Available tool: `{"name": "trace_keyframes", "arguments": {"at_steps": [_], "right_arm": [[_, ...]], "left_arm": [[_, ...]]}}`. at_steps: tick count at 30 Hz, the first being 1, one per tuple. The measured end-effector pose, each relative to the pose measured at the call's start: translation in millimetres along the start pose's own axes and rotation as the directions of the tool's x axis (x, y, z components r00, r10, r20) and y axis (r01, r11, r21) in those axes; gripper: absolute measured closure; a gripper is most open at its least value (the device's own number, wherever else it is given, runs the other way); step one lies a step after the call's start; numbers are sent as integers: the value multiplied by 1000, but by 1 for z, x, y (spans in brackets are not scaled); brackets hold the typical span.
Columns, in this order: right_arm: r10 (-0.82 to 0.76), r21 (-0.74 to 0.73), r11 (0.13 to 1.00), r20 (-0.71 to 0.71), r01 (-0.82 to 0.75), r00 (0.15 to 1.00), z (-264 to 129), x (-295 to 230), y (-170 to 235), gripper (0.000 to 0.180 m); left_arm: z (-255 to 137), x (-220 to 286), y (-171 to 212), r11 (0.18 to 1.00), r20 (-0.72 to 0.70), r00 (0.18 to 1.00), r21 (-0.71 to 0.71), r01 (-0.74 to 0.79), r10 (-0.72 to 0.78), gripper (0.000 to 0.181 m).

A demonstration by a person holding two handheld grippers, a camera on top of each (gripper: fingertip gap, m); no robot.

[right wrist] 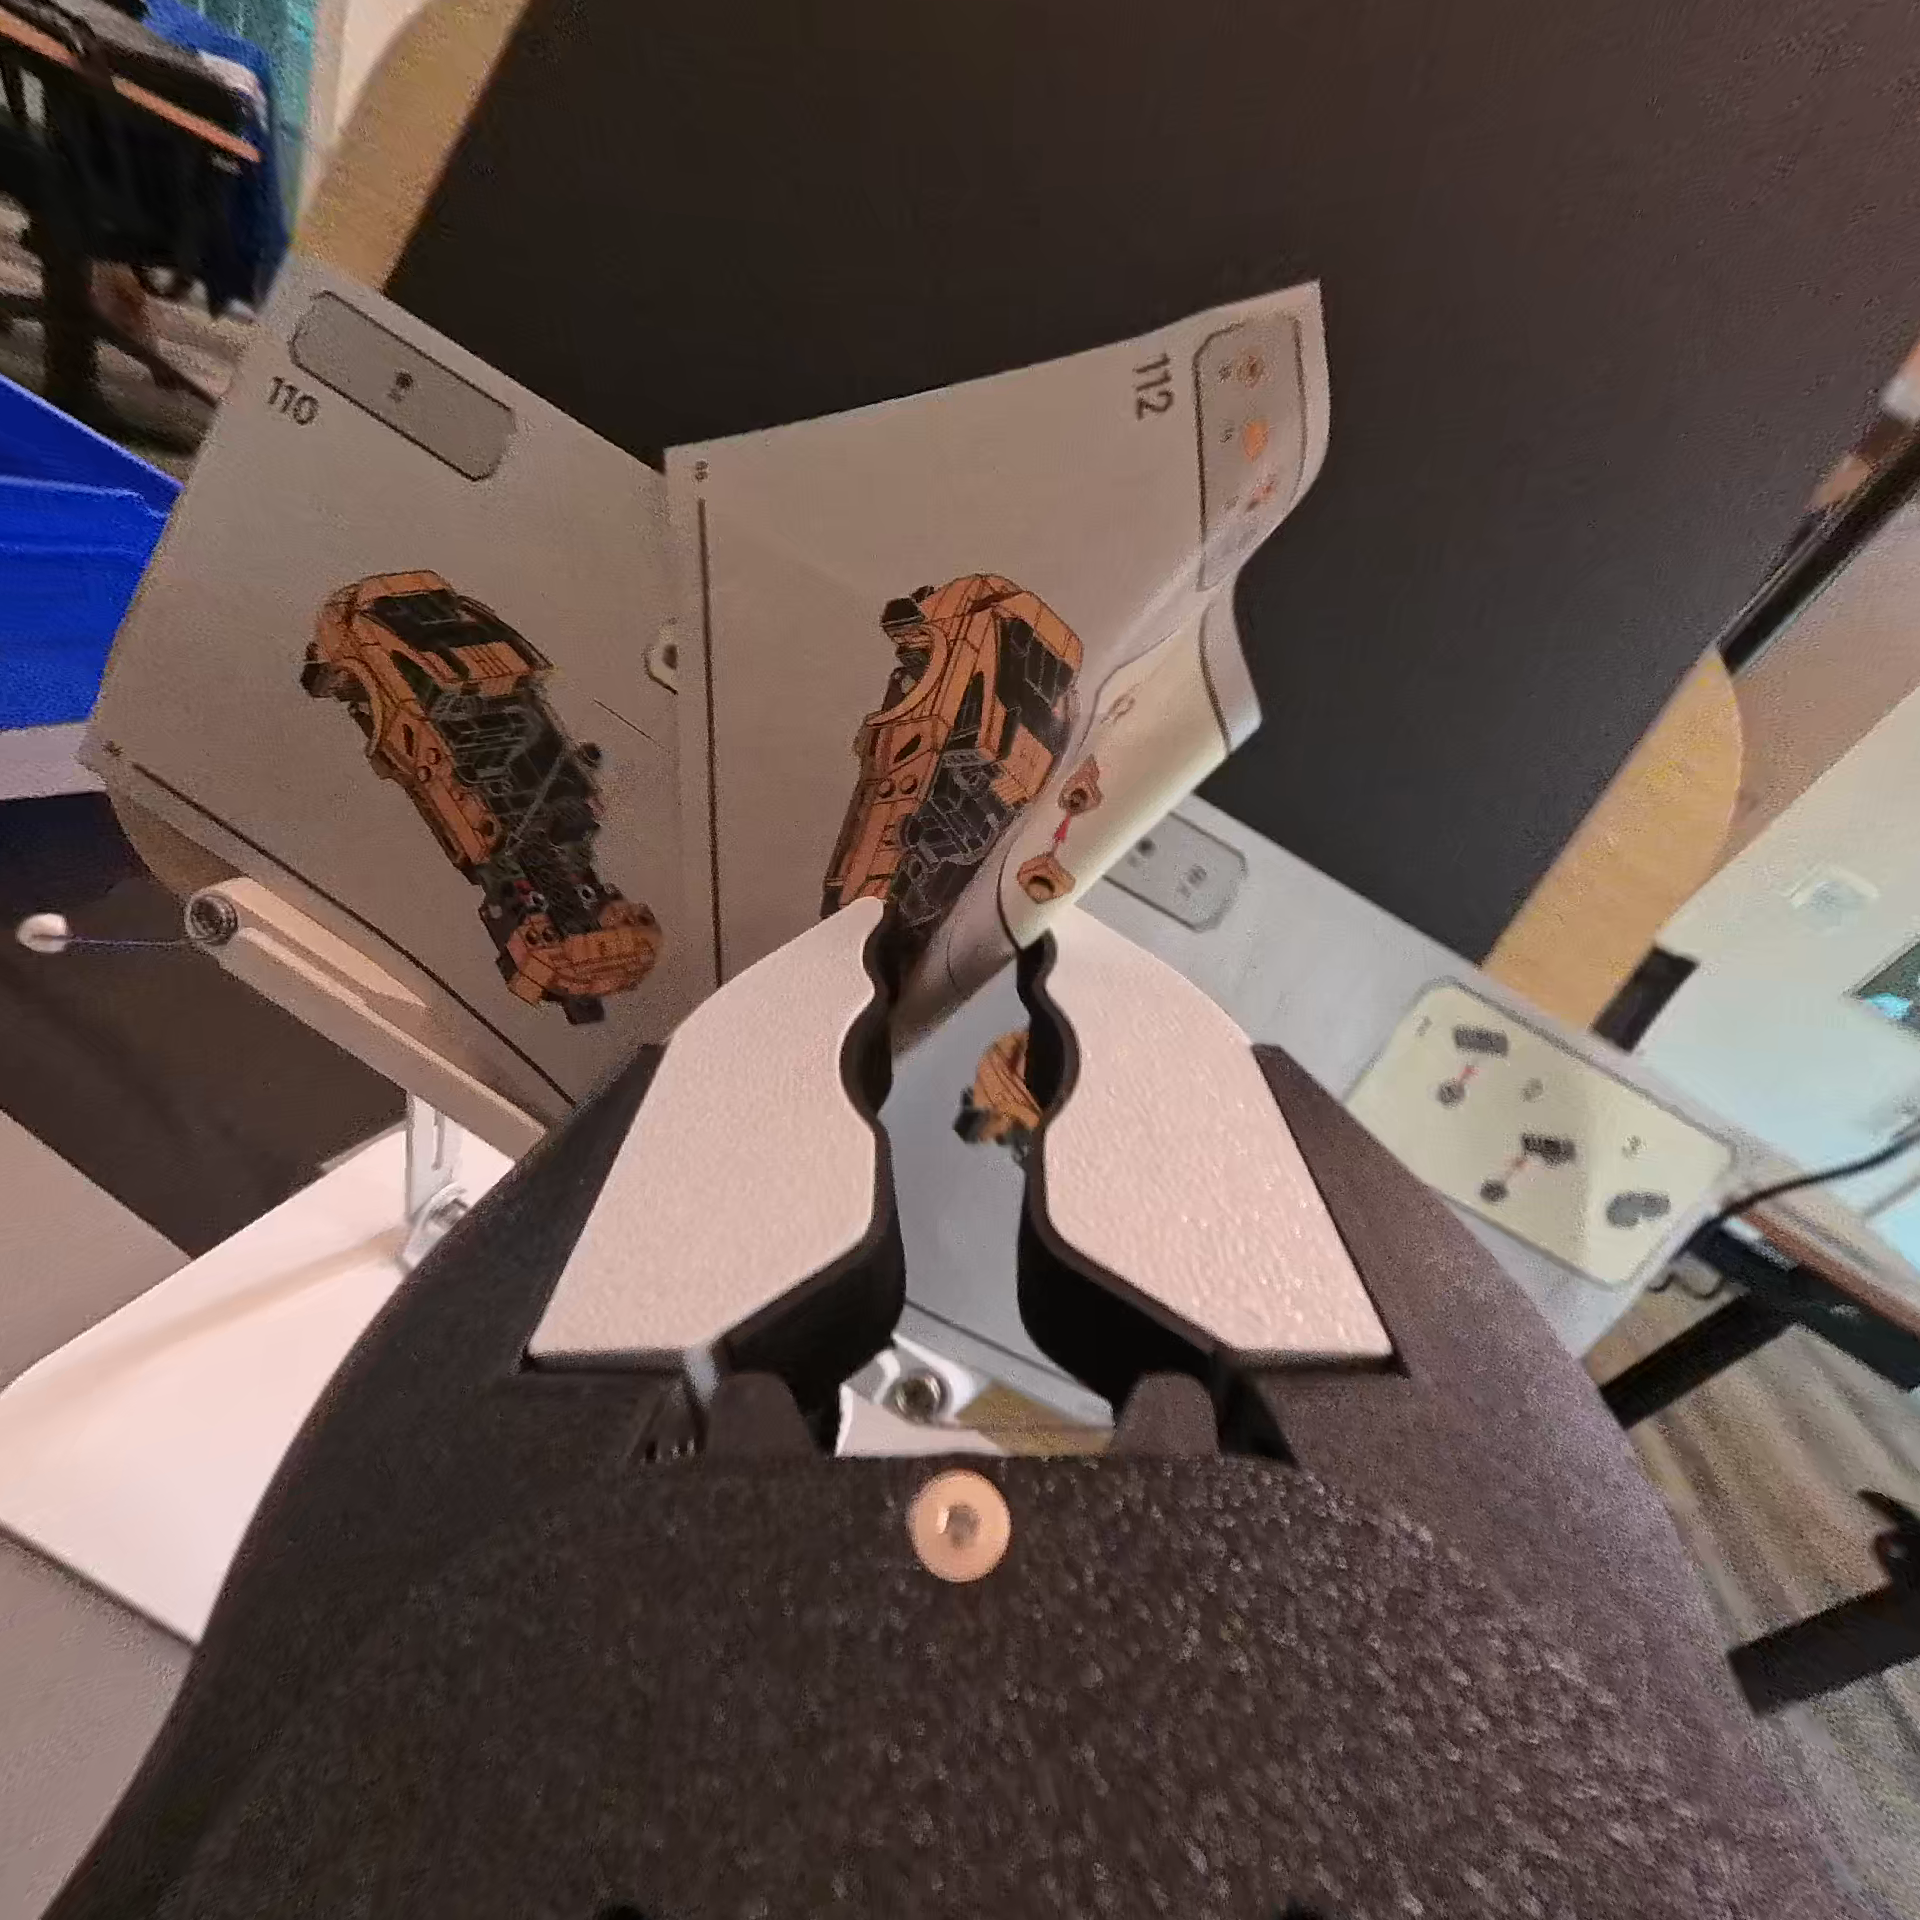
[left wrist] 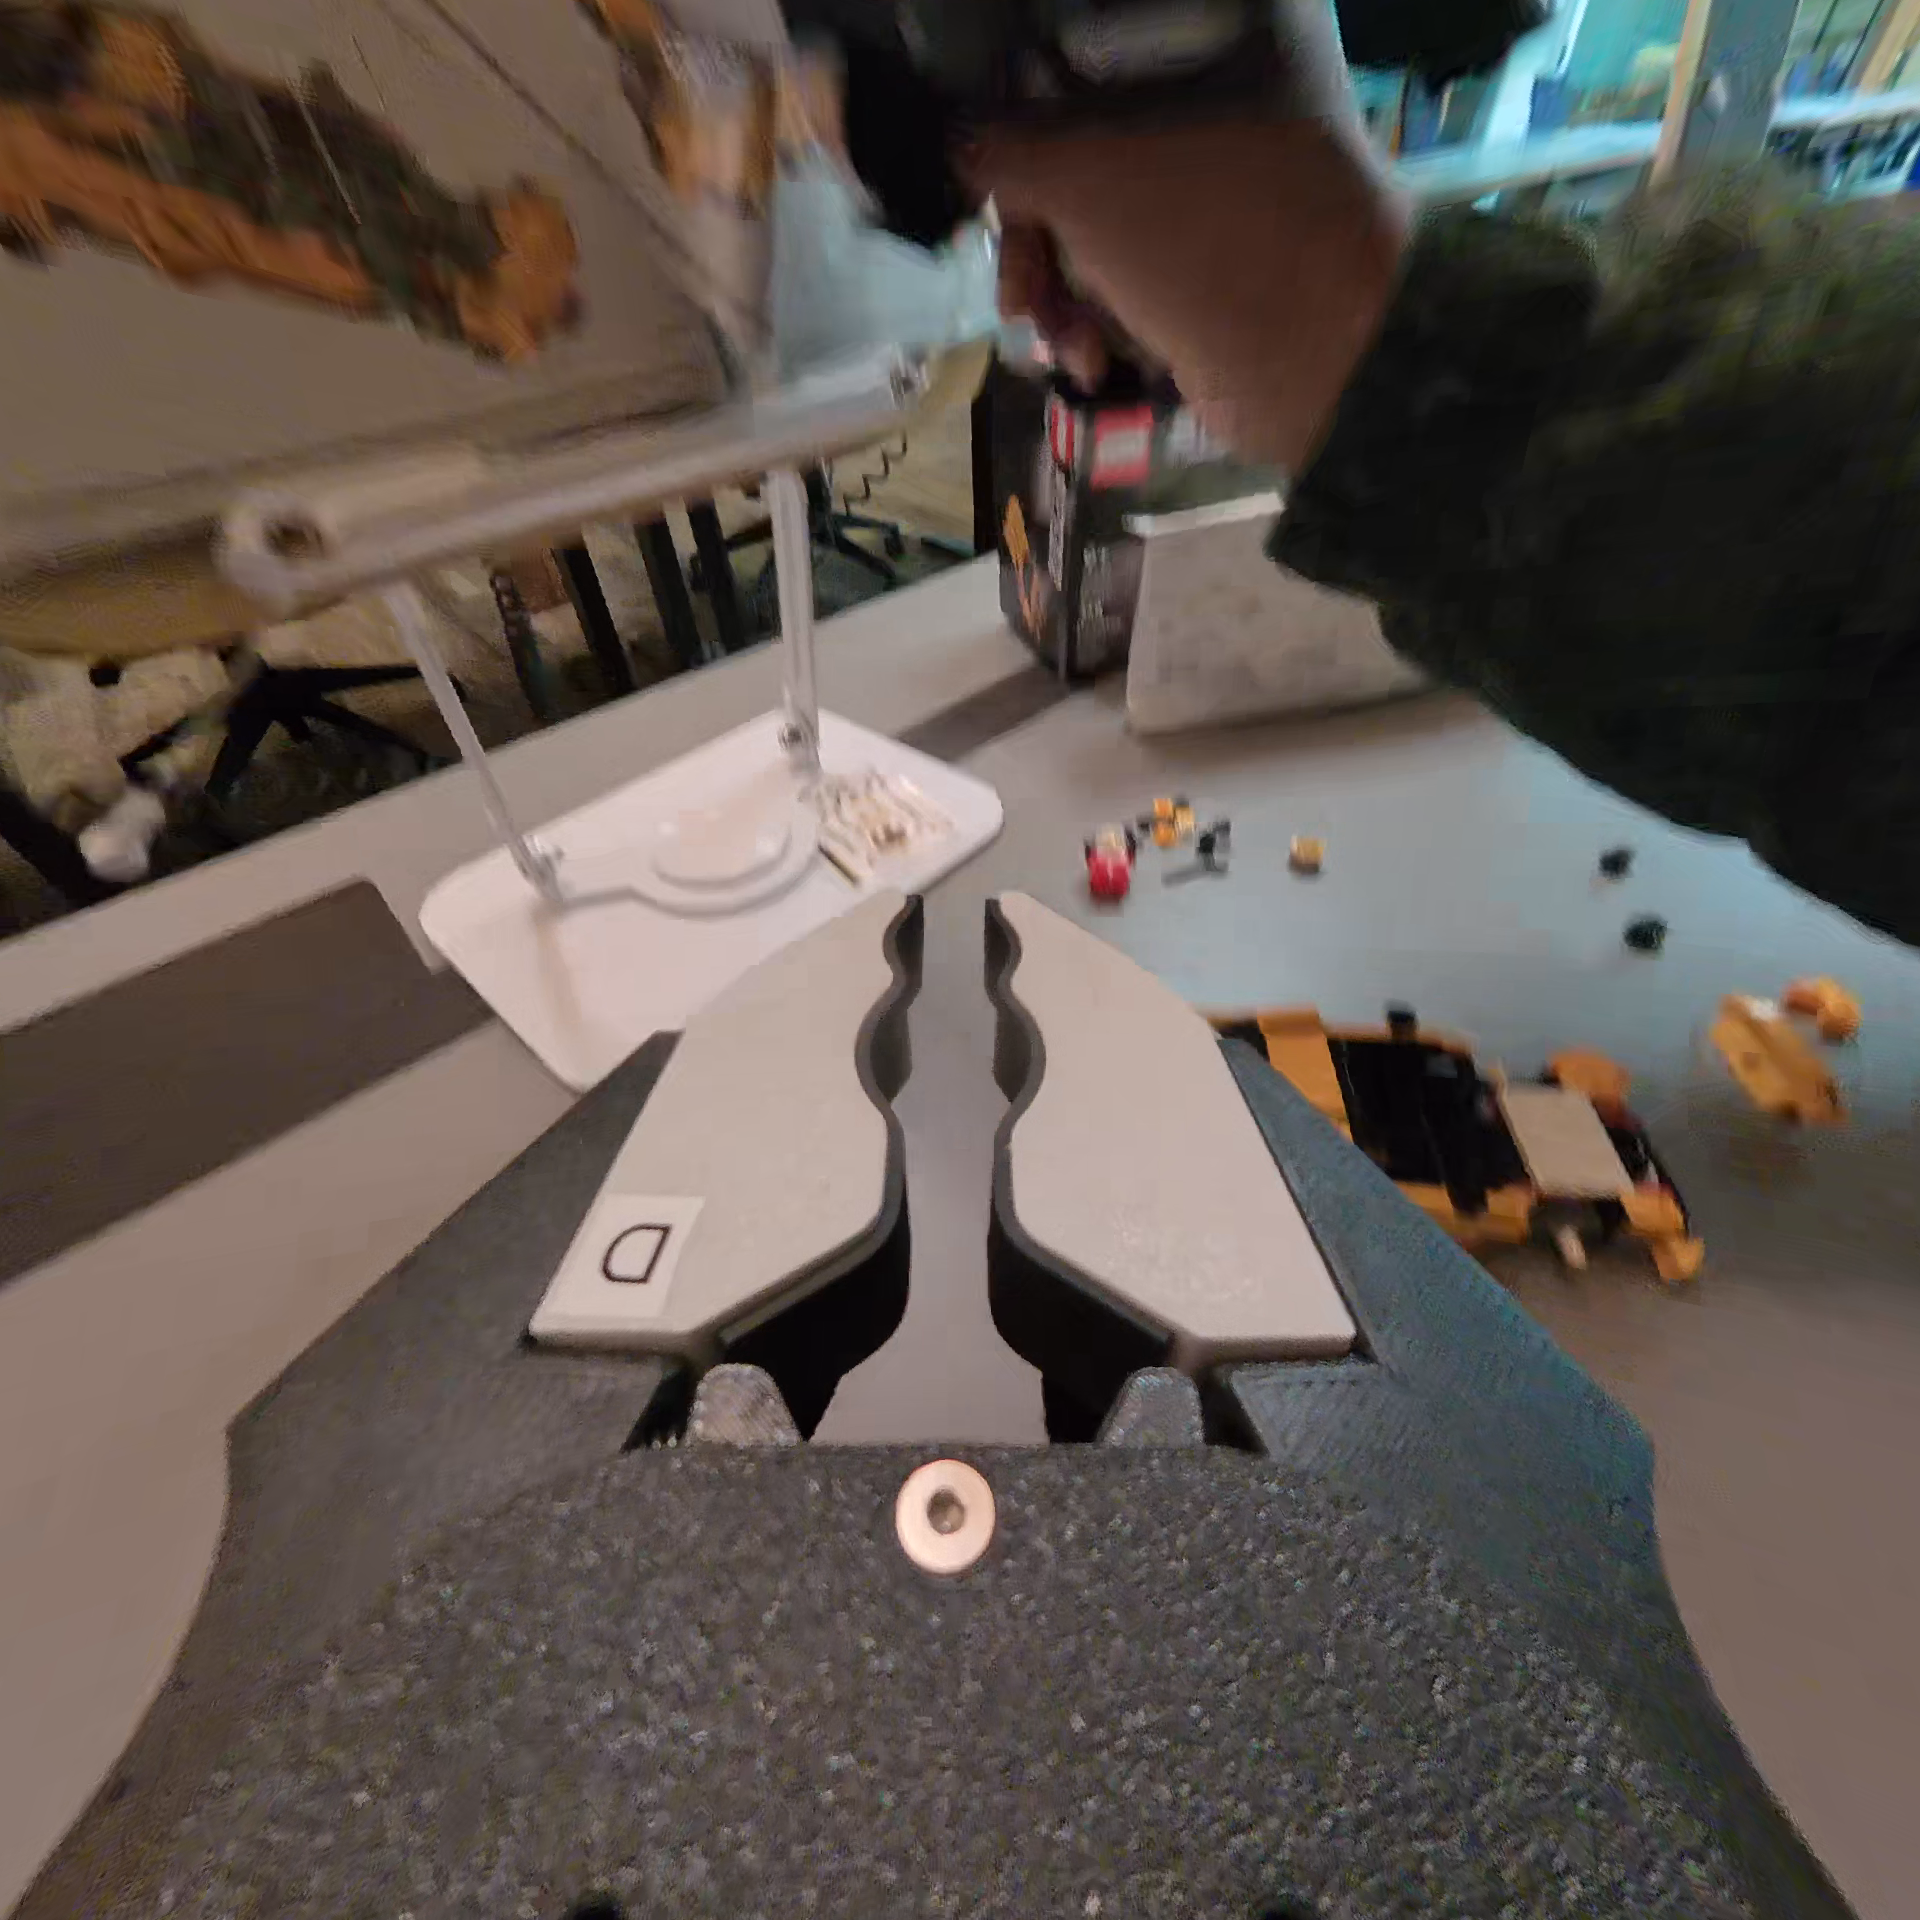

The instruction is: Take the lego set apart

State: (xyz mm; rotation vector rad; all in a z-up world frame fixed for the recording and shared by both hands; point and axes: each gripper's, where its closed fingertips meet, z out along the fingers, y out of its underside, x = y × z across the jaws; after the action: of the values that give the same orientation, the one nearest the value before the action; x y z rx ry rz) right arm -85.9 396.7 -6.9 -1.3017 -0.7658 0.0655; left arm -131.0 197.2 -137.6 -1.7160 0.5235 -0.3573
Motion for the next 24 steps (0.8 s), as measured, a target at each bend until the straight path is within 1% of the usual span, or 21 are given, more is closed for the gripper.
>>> {"name": "trace_keyframes", "arguments": {"at_steps": [3, 4, 6, 9, 11, 13, 14, 15, 17, 19, 21, 24], "right_arm": [[95, -9, 995, 35, -95, 995, -5, 10, 11, 159], [122, -9, 993, 53, -121, 991, -6, 12, 13, 160], [160, -16, 987, 67, -160, 985, -9, 17, 19, 161], [187, -28, 982, 82, -185, 979, -12, 24, 27, 163], [189, -32, 982, 86, -187, 978, -13, 28, 32, 164], [195, -52, 980, 96, -190, 976, -12, 30, 38, 165], [198, -60, 979, 99, -193, 975, -12, 30, 41, 165], [198, -63, 979, 100, -192, 975, -11, 30, 43, 165], [187, -72, 981, 91, -181, 978, -12, 32, 47, 165], [202, -71, 978, 90, -196, 975, -14, 35, 49, 166], [252, -68, 967, 95, -246, 963, -19, 38, 50, 165], [346, -2, 937, 128, -348, 930, -40, 46, 34, 154]], "left_arm": [[23, -24, -49, 997, -4, 999, 69, 32, -31, 164], [32, -32, -65, 992, -15, 998, 100, 70, -69, 163], [54, -50, -89, 980, -39, 988, 128, 150, -146, 154], [88, -80, -106, 961, -34, 971, 139, 239, -236, 142], [105, -96, -114, 952, -13, 964, 154, 266, -267, 135], [119, -109, -117, 945, 14, 956, 159, 286, -292, 134], [125, -111, -119, 938, 6, 950, 158, 308, -312, 133], [129, -109, -123, 931, -22, 945, 168, 324, -325, 135], [131, -98, -133, 928, -78, 948, 198, 317, -307, 147], [133, -82, -141, 941, -124, 963, 214, 261, -239, 164], [134, -68, -144, 959, -116, 983, 229, 167, -144, 181], [134, -44, -150, 966, -115, 993, 250, 63, -35, 181]]}}
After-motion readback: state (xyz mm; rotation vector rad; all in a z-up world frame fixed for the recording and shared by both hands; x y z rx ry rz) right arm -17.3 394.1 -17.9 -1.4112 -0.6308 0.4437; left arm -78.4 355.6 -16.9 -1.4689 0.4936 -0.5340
